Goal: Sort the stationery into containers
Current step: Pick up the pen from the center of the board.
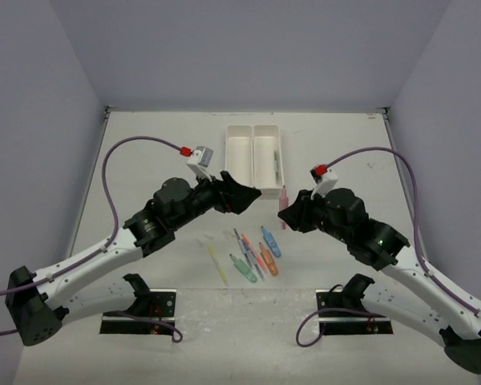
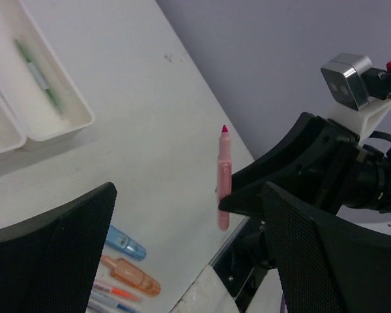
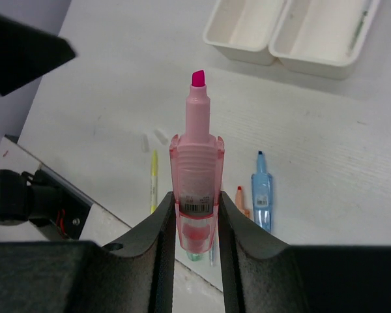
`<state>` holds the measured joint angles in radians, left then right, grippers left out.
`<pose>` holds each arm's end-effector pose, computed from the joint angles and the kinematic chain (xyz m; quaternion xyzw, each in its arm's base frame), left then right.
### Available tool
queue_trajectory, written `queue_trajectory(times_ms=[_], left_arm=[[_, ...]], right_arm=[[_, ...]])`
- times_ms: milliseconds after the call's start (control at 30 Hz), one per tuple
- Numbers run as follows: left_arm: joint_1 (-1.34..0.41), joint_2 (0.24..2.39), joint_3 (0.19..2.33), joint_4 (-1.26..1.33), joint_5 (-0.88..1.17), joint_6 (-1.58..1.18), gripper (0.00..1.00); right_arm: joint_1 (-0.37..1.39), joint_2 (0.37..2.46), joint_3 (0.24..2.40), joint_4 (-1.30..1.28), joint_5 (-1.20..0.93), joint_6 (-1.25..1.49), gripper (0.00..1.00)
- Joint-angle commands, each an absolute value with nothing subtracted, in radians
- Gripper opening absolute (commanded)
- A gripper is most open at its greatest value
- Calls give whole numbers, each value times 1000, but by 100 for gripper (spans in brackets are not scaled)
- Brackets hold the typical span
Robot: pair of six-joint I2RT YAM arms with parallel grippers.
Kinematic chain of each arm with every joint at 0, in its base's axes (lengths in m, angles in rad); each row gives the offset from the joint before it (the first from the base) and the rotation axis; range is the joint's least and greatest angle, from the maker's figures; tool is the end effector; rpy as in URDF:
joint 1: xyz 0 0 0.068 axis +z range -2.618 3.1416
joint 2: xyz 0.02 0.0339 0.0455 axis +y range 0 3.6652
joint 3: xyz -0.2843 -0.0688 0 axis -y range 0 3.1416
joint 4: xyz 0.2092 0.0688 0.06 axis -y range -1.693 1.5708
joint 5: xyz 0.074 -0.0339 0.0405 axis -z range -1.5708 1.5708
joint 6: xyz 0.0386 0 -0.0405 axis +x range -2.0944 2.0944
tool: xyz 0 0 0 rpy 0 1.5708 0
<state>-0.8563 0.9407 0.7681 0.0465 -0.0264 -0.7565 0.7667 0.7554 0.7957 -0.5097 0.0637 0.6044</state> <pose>0.1191 -0.1357 0.3522 0.0287 0.7497 -0.4703 0.4647 0.0881 0.0815 0.3259 -0.0524 0.8503 0.3101 0.4220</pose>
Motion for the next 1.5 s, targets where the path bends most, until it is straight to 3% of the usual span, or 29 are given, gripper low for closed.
queue_trajectory(times_ms=[0,133,300,400,533,633,700,933,1033,1267,1467], left_arm=[[-878,1093,873,288,82,-776,91],[-898,1144,881,365,150,-734,85],[-921,1147,880,340,97,-711,62],[-923,1159,879,345,102,-704,59],[-923,1190,902,352,134,-703,43],[-923,1208,911,365,139,-701,40],[-923,1208,911,378,139,-698,29],[-924,1187,891,436,143,-682,17],[-923,1182,897,419,134,-670,1],[-923,1140,889,377,56,-658,0],[-923,1061,887,334,-105,-673,0]], right_arm=[[831,784,884,-418,61,461,0],[843,832,930,-433,45,422,0],[847,832,944,-428,45,400,0],[850,842,971,-453,12,390,0],[859,848,990,-464,3,385,0],[864,857,1007,-475,-30,378,0],[871,867,1015,-480,-31,374,0],[882,891,1009,-482,-25,362,0],[882,891,1001,-481,-9,360,0],[882,896,975,-476,-3,348,0],[882,866,802,-347,-28,315,0]])
